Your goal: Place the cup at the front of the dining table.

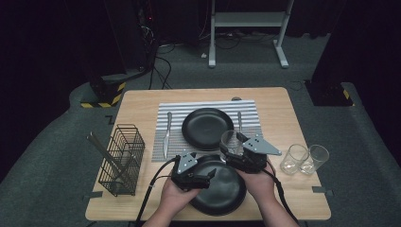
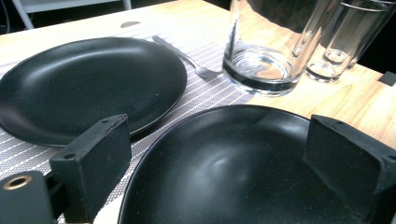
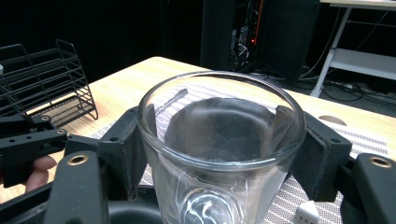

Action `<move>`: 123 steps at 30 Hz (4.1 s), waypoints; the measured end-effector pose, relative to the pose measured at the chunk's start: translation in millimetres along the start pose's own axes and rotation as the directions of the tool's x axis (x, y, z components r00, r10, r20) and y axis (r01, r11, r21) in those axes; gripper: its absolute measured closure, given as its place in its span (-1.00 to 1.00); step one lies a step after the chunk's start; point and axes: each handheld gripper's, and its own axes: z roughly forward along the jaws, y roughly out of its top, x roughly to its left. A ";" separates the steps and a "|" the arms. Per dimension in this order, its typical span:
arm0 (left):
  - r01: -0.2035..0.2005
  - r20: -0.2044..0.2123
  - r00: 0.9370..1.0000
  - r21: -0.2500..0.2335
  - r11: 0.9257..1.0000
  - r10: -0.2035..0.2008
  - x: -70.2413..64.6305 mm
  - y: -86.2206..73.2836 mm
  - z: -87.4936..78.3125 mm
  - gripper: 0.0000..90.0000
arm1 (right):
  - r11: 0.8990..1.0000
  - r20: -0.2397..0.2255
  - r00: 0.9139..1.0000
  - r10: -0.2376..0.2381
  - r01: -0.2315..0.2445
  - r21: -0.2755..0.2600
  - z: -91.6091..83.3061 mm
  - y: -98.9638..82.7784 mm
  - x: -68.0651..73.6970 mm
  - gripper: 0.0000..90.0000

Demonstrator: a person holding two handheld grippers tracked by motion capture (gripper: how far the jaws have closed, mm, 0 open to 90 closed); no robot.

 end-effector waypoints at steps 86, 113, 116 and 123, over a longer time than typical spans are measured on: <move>0.013 0.054 0.999 -0.161 0.987 -0.005 -11.3 24.1 9.9 -0.35 | 1.000 -0.119 0.993 -0.008 0.011 0.019 11.8 5.4 33.2 -0.37; -0.011 0.009 1.000 -0.150 0.989 0.012 -12.4 21.7 5.8 -0.31 | 1.000 -0.141 0.990 -0.020 0.023 0.017 15.1 4.0 37.0 -0.38; -0.009 0.007 1.000 -0.153 0.988 0.010 -12.8 21.6 6.1 -0.31 | 1.000 -0.141 0.990 -0.022 0.025 0.018 15.8 3.7 36.5 -0.38; 0.000 0.005 1.000 -0.160 0.987 0.001 -12.8 22.9 6.0 -0.31 | 1.000 -0.137 0.990 -0.030 0.030 0.003 15.6 4.5 35.9 -0.44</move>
